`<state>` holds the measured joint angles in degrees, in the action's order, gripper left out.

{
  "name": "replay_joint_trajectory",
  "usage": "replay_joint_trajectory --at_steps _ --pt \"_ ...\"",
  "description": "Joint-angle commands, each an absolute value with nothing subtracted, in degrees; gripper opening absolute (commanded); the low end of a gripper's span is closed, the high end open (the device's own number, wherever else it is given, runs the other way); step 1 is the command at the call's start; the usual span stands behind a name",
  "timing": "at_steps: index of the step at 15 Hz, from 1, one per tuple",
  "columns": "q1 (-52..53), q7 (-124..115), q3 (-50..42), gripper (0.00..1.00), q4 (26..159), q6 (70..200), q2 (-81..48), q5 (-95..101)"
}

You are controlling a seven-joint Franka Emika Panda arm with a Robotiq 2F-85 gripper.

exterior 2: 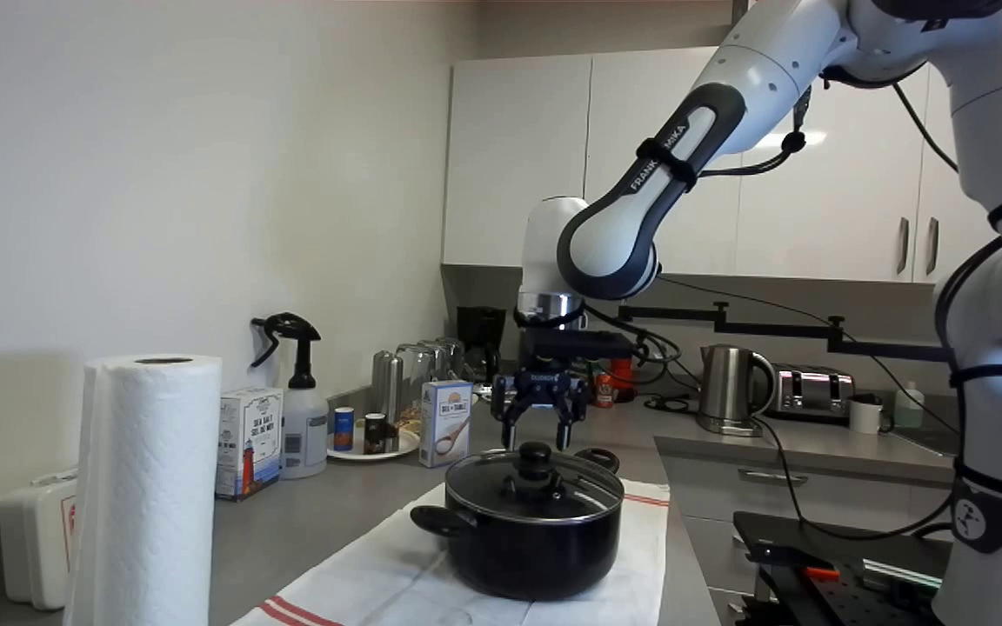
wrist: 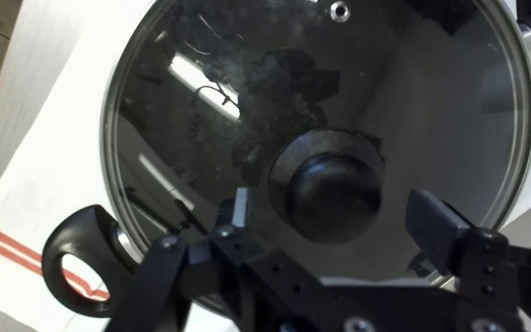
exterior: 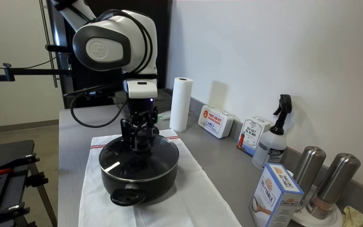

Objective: Remove the lid from the pot

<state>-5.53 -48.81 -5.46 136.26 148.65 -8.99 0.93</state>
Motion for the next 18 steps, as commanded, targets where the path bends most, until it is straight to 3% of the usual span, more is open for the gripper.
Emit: replay_joint_trajectory --at_steps 1,5,18 --pt "-4.1 -49.2 -6.8 0.52 134.9 149.7 -10.4 1.1" --pt "-3.9 -49.1 -7.0 0.25 134.7 149.7 -10.5 0.9" --pt "-0.9 -58.1 -6.5 0.25 139.9 147.5 1.3 16.6"
